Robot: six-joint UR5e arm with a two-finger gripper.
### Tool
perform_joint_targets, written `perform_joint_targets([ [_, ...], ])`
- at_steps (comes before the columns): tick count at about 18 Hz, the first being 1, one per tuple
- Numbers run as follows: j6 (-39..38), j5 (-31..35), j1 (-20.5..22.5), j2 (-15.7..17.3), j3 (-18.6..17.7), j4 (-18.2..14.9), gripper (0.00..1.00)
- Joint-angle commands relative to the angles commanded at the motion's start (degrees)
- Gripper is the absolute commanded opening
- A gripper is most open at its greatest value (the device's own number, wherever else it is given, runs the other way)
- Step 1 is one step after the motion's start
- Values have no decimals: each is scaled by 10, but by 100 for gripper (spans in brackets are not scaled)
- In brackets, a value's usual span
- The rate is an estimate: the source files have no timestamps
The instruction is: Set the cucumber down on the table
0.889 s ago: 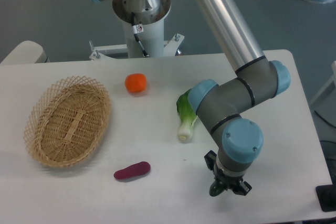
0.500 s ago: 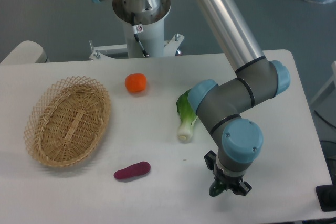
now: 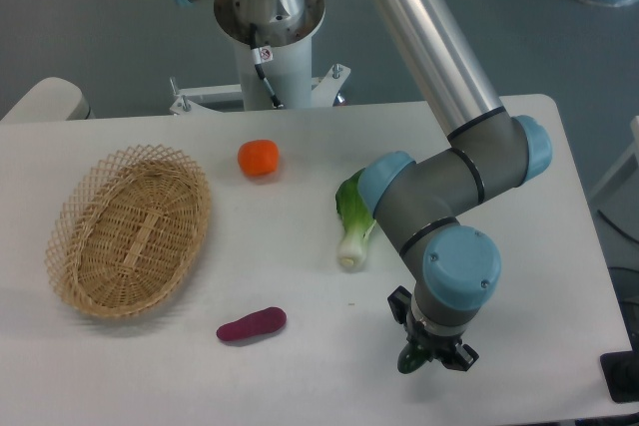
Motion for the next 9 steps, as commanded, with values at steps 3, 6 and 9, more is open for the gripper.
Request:
perform_joint_targets([
  [3,0,3,-3,5,-18,1,17],
  [6,8,3,1,18,-51,8,17],
  [9,51,4,1,19,-57,8,17],
])
